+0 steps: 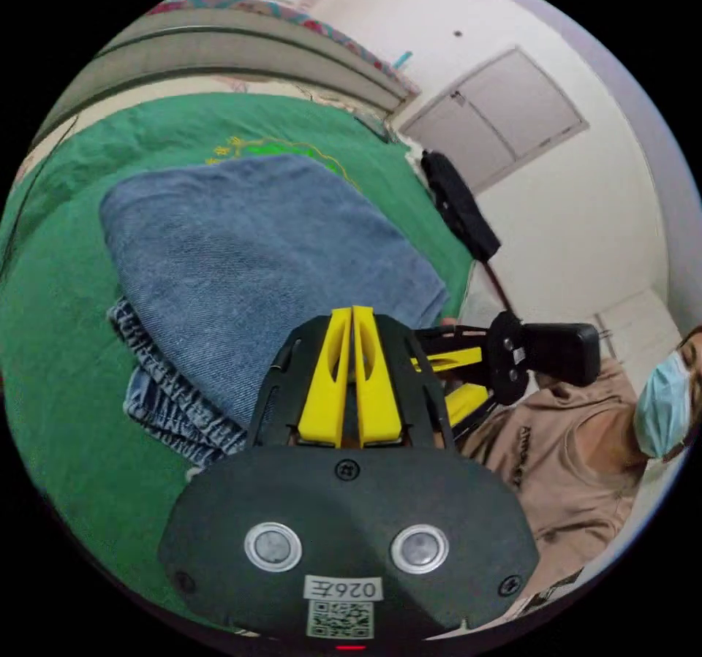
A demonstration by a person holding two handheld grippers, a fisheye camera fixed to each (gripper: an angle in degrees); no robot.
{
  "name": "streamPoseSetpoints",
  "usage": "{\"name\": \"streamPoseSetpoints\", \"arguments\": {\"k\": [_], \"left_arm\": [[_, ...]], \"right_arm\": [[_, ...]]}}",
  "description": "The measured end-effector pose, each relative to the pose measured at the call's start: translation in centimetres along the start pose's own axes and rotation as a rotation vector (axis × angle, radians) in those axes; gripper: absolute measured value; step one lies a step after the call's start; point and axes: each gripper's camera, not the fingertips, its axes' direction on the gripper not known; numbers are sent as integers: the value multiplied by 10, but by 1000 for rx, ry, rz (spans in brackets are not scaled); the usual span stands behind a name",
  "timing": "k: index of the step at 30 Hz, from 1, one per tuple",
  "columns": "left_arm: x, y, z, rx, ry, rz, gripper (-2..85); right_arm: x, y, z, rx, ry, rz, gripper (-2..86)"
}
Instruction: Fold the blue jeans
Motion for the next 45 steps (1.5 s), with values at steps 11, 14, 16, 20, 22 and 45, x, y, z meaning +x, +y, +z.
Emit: {"name": "streamPoseSetpoints", "arguments": {"k": [11,14,16,20,22,45], "left_arm": [[-13,61,-149,507,-229,-174,99],[-41,59,-150,459,-172,-256,140],[-51,54,-144,417,-130,-286,152],[-57,40,-135,338,-126,-308,176],[-57,36,-136,323,-158,-317,194],[-45,-1,-98,70,-108,-232,240]], "right_arm": [[132,70,-89,127,-173,301,16],[194,100,-132,221,-195,455,14],[253,140,-174,311,-171,622,13],[337,237,-244,502,-105,952,14],[373,304,-285,590,40,1201,20],[502,238,-234,-30,229,912,115]]}}
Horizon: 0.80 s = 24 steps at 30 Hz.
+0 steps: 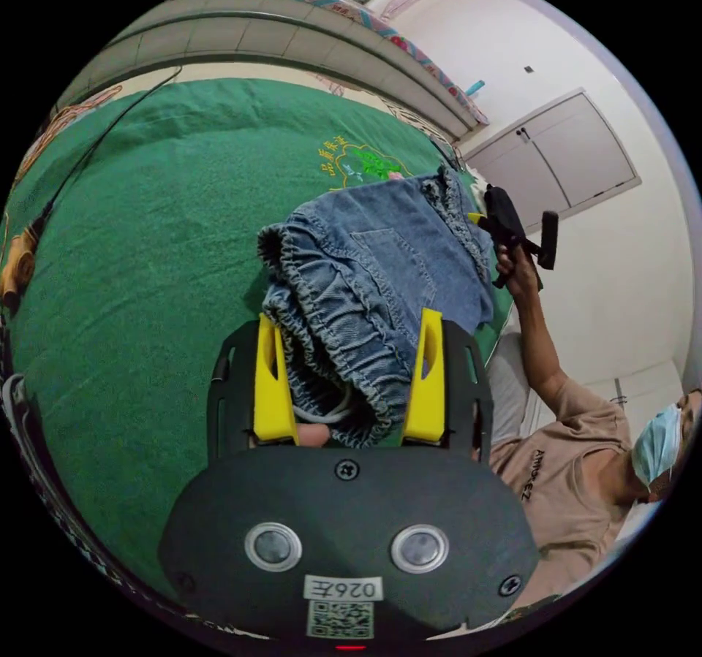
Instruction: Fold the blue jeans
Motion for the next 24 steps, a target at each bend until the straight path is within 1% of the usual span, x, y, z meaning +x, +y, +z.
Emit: {"name": "streamPoseSetpoints", "arguments": {"k": [2,3,6,9,11,13,14,15,16,17,18,20,22,23,24], "left_arm": [[9,-1,4,0,-27,23,235],[15,-1,7,0,-57,31,214],[27,1,10,39,-169,19,169],[28,3,20,62,-128,20,193],[22,4,32,51,-113,-16,188],[25,3,34,29,-159,-21,165],[30,4,37,17,-211,-11,146],[38,5,42,4,-275,11,125],[42,4,43,-1,-290,25,117],[49,4,44,5,-289,43,101],[56,5,41,31,-286,59,96],[63,8,29,87,-262,77,91],[70,15,7,165,-219,88,88],[75,21,-12,217,-214,103,88],[80,27,-31,265,-228,121,88]], "right_arm": [[6,-6,10,-27,22,22,131],[5,-9,15,-38,49,18,139],[-12,-17,24,-79,149,-67,167],[-31,-23,33,-142,288,-170,176],[-33,-27,31,-148,312,-175,170],[-23,-32,22,-142,302,-137,129],[-20,-33,19,-137,306,-129,114],[-13,-34,12,-130,305,-114,80],[-7,-35,5,-120,287,-104,40],[-3,-35,0,-112,272,-95,27],[3,-36,-11,-85,187,-81,1],[9,-35,-30,-39,128,-40,-9],[0,-33,-71,76,177,-75,-13],[-3,-33,-85,109,203,-91,-13],[-8,-33,-115,182,253,-119,-14]]}}
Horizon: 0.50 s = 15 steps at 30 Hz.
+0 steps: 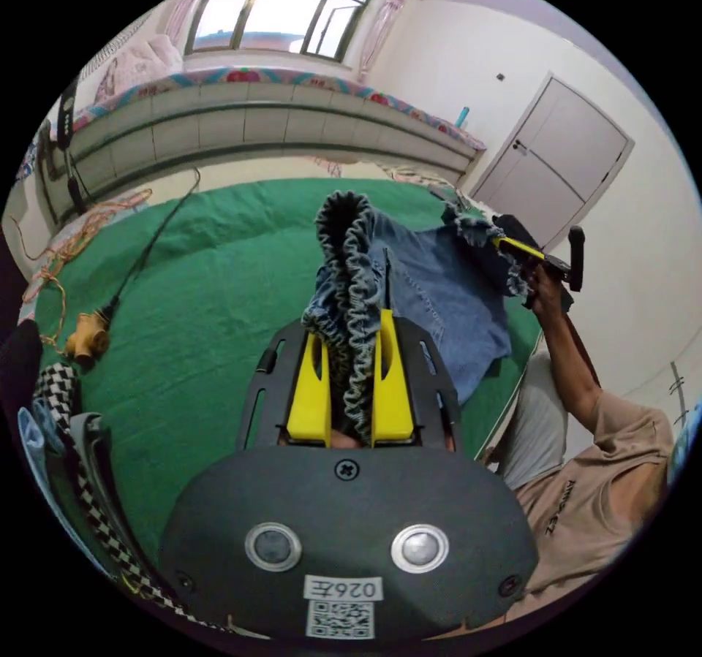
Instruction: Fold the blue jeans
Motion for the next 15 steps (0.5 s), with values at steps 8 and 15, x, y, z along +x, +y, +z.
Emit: {"name": "streamPoseSetpoints", "arguments": {"k": [8,15], "left_arm": [[-45,-23,-49,-27,-332,-23,126],[-115,12,-7,18,-491,-293,160]], "right_arm": [[107,-53,-120,145,162,60,-14],[246,-27,-74,-185,655,339,-6]]}}
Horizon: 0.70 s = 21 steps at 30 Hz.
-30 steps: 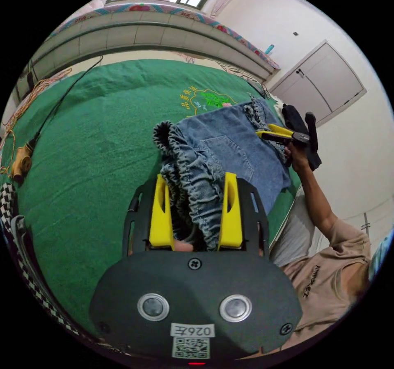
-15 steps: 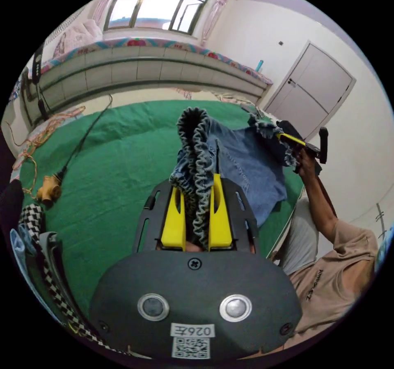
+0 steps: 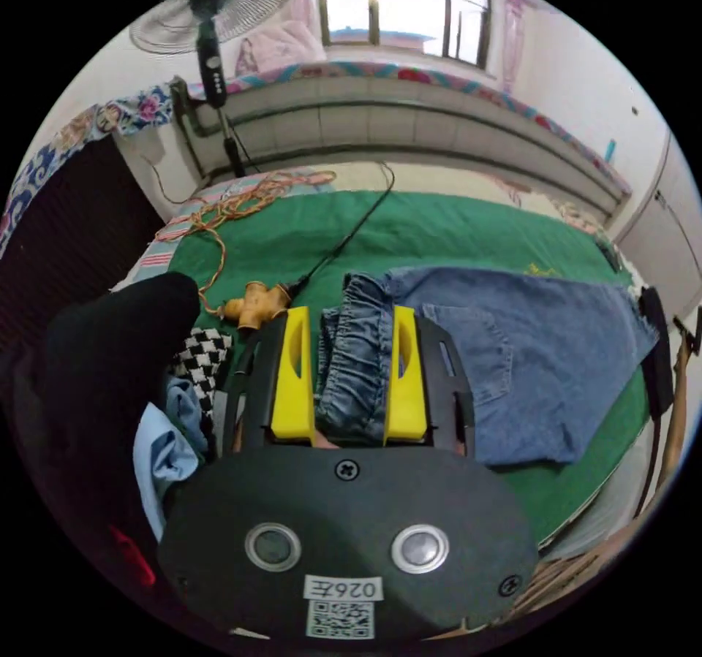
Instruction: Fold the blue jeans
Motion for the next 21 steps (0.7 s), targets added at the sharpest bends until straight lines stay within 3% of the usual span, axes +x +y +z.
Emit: {"name": "streamPoseSetpoints", "arguments": {"k": [3,7,11,15,19,21], "left_arm": [[7,2,-16,117,131,50,172],[39,-21,8,38,113,142,185],[57,-45,79,-181,123,135,215],[71,-53,119,-317,-84,133,128],[95,-59,119,-331,-158,257,48],[106,-59,109,-318,-217,302,31]], "right_arm": [[11,16,-4,73,-207,-14,14],[-25,15,9,8,-528,-159,42],[-58,6,35,-68,-556,-159,88],[-76,-2,83,-216,-573,-109,114],[-85,5,74,-172,-472,-218,0],[-84,3,64,-184,-439,-262,-10]]}}
